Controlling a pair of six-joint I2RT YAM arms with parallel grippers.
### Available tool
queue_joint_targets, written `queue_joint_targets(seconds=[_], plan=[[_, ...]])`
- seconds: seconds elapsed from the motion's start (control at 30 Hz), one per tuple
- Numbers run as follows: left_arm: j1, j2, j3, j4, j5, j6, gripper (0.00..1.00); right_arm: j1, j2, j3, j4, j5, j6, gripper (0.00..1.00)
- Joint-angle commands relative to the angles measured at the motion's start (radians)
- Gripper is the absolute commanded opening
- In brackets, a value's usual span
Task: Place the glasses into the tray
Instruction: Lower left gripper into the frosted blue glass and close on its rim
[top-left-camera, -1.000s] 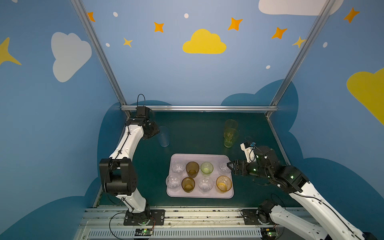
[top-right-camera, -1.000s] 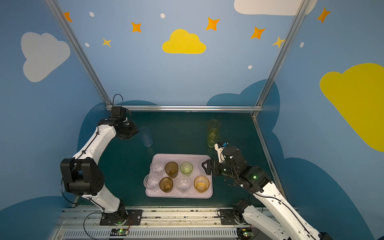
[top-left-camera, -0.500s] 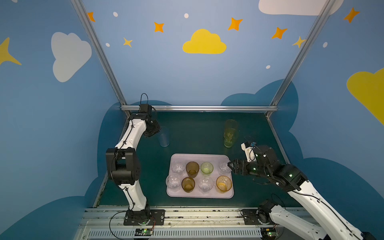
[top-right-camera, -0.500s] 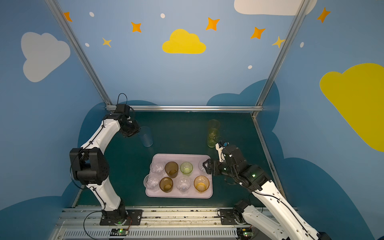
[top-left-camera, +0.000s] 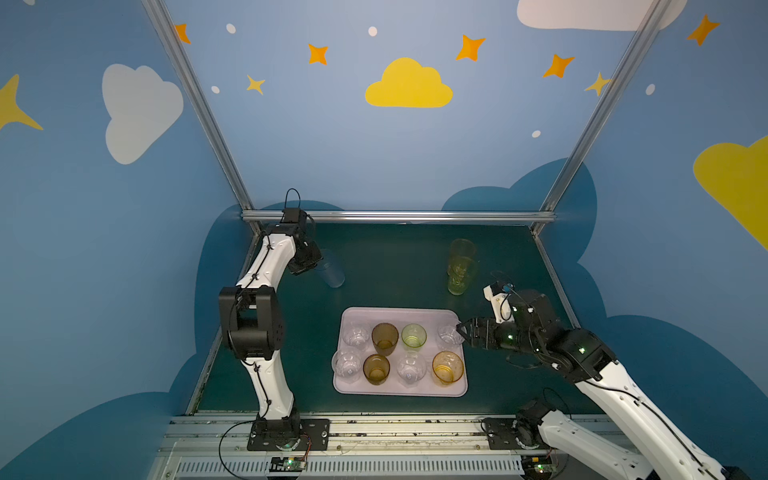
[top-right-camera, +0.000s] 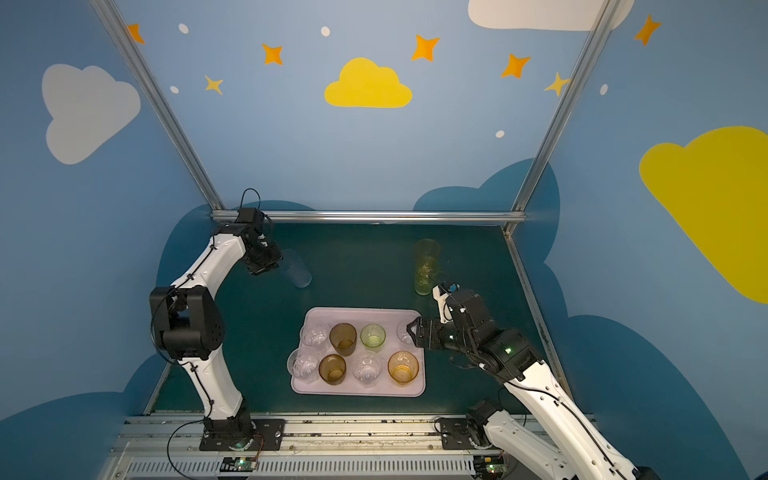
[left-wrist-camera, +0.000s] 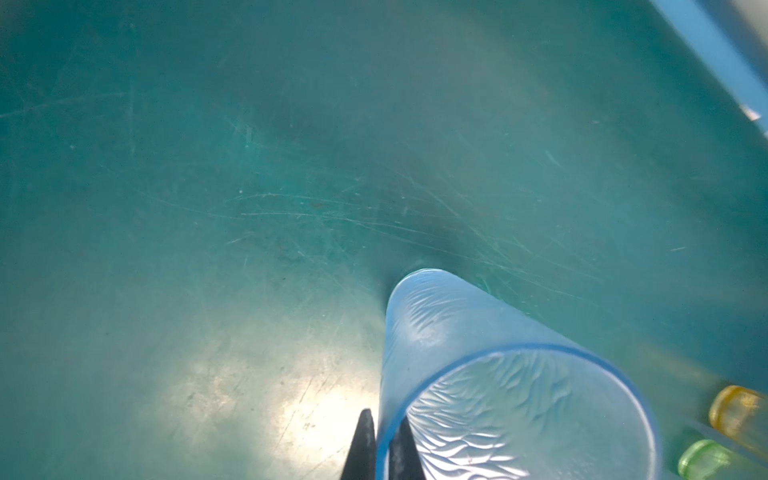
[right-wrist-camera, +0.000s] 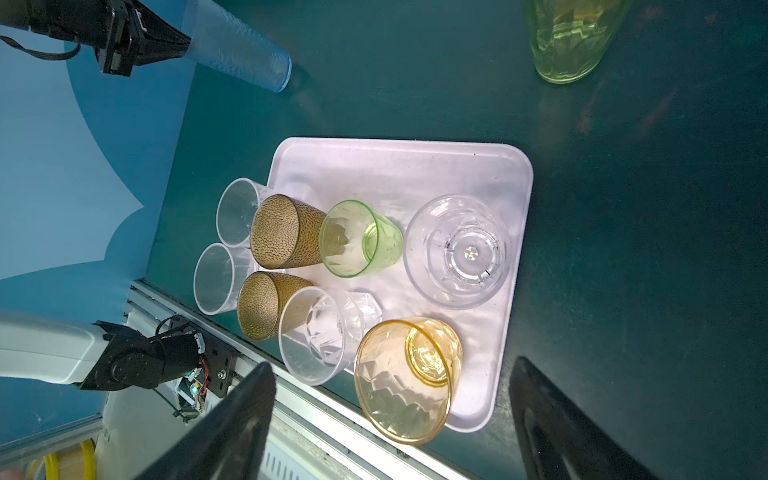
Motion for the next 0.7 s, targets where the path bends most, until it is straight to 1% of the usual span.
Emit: queue_joint_targets(seconds=[0.0, 0.27, 0.47, 0.67], plan=[[0.001, 0.001, 0.041, -0.045, 0.004, 0.033, 0.04, -0.007, -0.009, 0.012, -0.008, -0.030, 0.001, 0.87], [0.000, -0.080, 0.024, -0.065, 0.012, 0.081, 0.04, -0.014, -0.051, 0.004, 0.011, -0.060, 0.021, 0.87], [-0.005, -0.163, -0.035, -0.045, 0.053, 0.093, 0.04, -0.018, -0.080, 0.000, 0.008, -0.091, 0.039, 0.87], [-0.041, -0.242, -0.092, -0.043, 0.065, 0.098, 0.04, -0.020, -0.102, 0.007, 0.000, -0.108, 0.059, 0.87]])
